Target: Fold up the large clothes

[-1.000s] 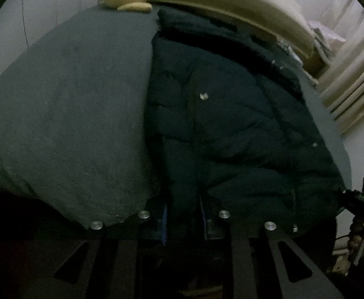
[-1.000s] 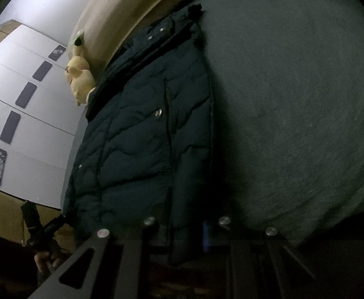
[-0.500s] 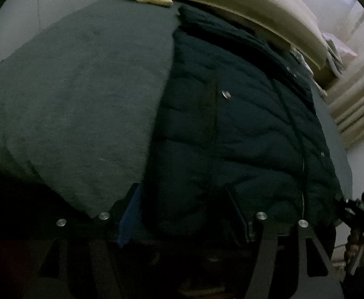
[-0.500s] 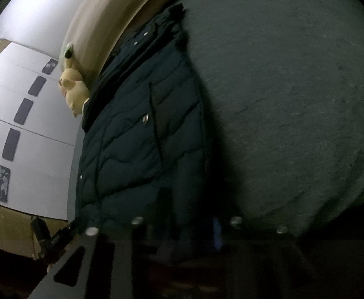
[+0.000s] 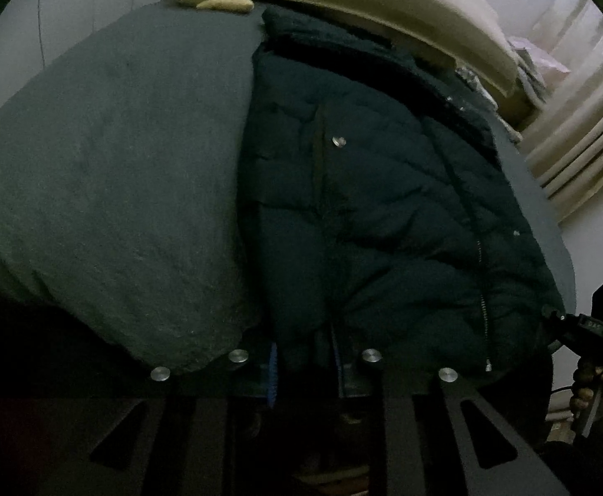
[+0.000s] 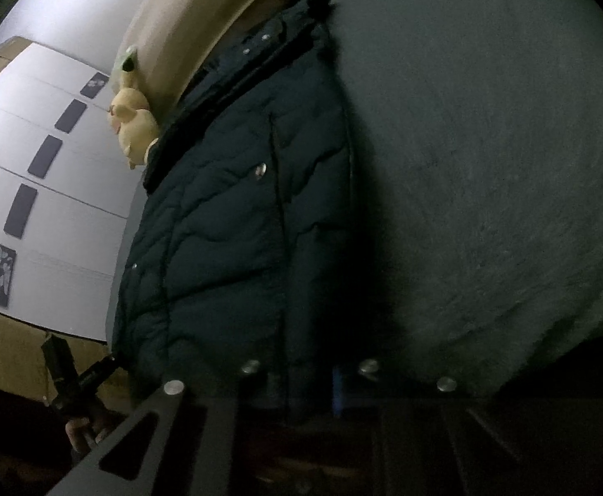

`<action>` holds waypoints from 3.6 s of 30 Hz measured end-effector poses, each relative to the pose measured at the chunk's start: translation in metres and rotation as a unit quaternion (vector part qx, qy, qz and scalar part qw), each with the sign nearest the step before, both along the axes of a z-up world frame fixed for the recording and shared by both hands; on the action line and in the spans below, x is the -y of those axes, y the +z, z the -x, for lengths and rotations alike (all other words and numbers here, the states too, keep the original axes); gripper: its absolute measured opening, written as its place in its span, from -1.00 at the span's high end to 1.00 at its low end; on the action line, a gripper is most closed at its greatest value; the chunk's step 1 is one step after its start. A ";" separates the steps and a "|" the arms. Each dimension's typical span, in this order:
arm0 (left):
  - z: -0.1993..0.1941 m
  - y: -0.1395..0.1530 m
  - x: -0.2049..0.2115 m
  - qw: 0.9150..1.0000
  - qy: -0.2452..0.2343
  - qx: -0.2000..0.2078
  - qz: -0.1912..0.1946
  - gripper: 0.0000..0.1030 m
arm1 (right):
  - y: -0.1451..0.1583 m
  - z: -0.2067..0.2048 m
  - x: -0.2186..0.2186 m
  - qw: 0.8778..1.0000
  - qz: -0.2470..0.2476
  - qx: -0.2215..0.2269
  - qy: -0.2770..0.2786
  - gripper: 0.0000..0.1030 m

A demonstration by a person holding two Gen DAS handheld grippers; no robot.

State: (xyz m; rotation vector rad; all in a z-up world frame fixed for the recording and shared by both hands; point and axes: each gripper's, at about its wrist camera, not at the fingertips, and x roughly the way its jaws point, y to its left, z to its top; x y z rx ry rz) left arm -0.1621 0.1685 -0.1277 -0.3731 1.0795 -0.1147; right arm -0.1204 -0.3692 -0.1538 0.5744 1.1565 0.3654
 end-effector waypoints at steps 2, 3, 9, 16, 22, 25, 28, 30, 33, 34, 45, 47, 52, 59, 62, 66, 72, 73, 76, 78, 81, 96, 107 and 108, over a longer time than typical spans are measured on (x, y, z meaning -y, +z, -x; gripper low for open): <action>0.003 0.004 -0.003 1.000 -0.001 0.004 0.002 0.61 | 0.003 0.003 -0.001 1.000 0.003 0.002 0.004 0.72; 0.006 0.004 -0.004 1.000 -0.002 0.004 0.003 0.61 | 0.003 0.004 -0.001 1.000 0.004 0.002 0.007 0.72; 0.010 0.001 -0.006 1.000 -0.003 0.001 0.012 0.61 | 0.006 0.010 -0.003 1.000 0.010 -0.006 0.016 0.72; 0.000 0.006 -0.011 1.000 -0.007 0.012 0.023 0.62 | 0.009 0.004 -0.008 1.000 0.009 -0.008 0.021 0.72; 0.000 0.021 -0.022 0.998 0.002 0.046 0.044 0.63 | 0.017 0.004 0.000 1.000 -0.020 0.010 0.015 0.72; 0.000 0.033 -0.023 0.996 0.006 0.067 0.051 0.63 | 0.030 0.003 0.004 0.999 -0.039 0.032 0.011 0.72; -0.003 0.046 -0.027 0.993 0.013 0.092 0.071 0.63 | 0.045 -0.001 0.008 0.997 -0.059 0.056 0.007 0.72; -0.008 0.057 -0.027 0.991 0.015 0.111 0.078 0.64 | 0.052 -0.003 0.008 0.995 -0.068 0.069 0.005 0.72; -0.013 0.070 -0.026 0.988 0.018 0.132 0.080 0.64 | 0.065 -0.009 0.010 0.992 -0.089 0.094 -0.001 0.72; -0.017 0.075 -0.026 0.987 0.019 0.141 0.082 0.64 | 0.069 -0.011 0.011 0.990 -0.098 0.102 -0.003 0.72; -0.042 0.105 -0.025 0.977 0.034 0.193 0.081 0.64 | 0.104 -0.028 0.020 0.978 -0.129 0.161 -0.027 0.72; -0.042 0.102 -0.025 0.978 0.034 0.192 0.078 0.64 | 0.103 -0.028 0.021 0.978 -0.131 0.161 -0.027 0.72; -0.038 0.091 -0.023 0.980 0.035 0.178 0.077 0.64 | 0.087 -0.025 0.022 0.980 -0.135 0.142 -0.032 0.72; -0.043 0.101 -0.020 0.980 0.022 0.188 0.067 0.64 | 0.088 -0.028 0.022 0.979 -0.139 0.149 -0.032 0.72; -0.053 0.108 -0.018 0.979 0.015 0.197 0.060 0.64 | 0.096 -0.037 0.020 0.977 -0.138 0.160 -0.026 0.72; -0.069 0.119 -0.015 0.978 0.006 0.204 0.044 0.65 | 0.107 -0.055 0.017 0.975 -0.136 0.174 -0.022 0.72; -0.101 0.139 -0.013 0.975 0.001 0.221 0.024 0.65 | 0.126 -0.094 0.013 0.971 -0.138 0.195 -0.023 0.73; -0.109 0.143 -0.013 0.974 0.001 0.226 0.020 0.65 | 0.130 -0.102 0.012 0.970 -0.137 0.200 -0.024 0.73; -0.130 0.150 -0.013 0.973 0.006 0.229 0.017 0.65 | 0.140 -0.125 0.011 0.967 -0.139 0.211 -0.030 0.73; -0.146 0.153 -0.014 0.972 0.010 0.232 0.015 0.65 | 0.144 -0.141 0.012 0.966 -0.139 0.215 -0.038 0.73; -0.174 0.157 -0.013 0.971 0.015 0.239 0.005 0.65 | 0.147 -0.167 0.011 0.965 -0.138 0.218 -0.052 0.73; -0.291 0.149 -0.007 0.972 0.036 0.227 -0.037 0.66 | 0.149 -0.295 -0.010 0.971 -0.083 0.209 -0.080 0.73; -0.381 0.100 -0.006 0.980 0.050 0.170 -0.087 0.67 | 0.110 -0.378 -0.026 0.980 -0.011 0.163 -0.110 0.73; -0.387 0.092 -0.004 0.981 0.049 0.162 -0.095 0.67 | 0.103 -0.384 -0.029 0.982 -0.003 0.154 -0.110 0.73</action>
